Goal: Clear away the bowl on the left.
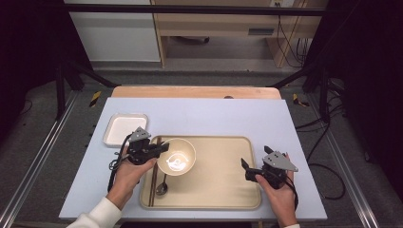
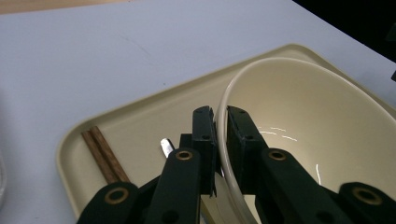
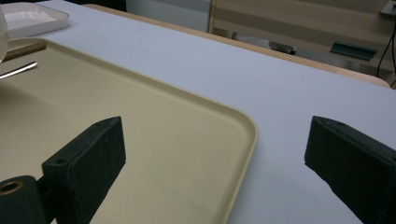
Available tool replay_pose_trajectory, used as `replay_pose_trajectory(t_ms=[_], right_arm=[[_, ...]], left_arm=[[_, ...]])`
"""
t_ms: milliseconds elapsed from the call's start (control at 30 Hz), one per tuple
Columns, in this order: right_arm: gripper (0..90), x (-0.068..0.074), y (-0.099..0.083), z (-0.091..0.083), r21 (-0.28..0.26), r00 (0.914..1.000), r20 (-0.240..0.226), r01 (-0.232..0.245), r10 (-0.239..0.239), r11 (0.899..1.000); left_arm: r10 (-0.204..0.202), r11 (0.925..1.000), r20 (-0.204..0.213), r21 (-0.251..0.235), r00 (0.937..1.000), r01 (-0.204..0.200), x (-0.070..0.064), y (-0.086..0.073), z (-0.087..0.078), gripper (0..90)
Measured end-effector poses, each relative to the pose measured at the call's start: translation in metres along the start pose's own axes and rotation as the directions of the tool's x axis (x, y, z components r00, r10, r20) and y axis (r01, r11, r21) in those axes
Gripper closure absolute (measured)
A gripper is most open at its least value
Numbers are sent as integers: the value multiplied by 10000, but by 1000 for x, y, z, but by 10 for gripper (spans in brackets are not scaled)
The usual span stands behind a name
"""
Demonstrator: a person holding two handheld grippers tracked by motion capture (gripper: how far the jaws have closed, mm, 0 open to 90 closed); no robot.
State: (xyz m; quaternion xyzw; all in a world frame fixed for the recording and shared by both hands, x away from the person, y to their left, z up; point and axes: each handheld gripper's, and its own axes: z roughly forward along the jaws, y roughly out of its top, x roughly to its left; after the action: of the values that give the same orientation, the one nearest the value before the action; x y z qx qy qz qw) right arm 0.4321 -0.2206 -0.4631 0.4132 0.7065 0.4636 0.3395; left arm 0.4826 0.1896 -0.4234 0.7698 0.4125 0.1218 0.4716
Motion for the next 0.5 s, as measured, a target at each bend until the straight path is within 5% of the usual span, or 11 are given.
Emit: replay_pose_trajectory(t_ms=[500], right_arm=[[57, 1, 1, 0, 1, 10000, 29, 60, -60, 10000]], left_arm=[[-28, 9990, 248, 437, 9997, 17, -11, -18, 14, 817]])
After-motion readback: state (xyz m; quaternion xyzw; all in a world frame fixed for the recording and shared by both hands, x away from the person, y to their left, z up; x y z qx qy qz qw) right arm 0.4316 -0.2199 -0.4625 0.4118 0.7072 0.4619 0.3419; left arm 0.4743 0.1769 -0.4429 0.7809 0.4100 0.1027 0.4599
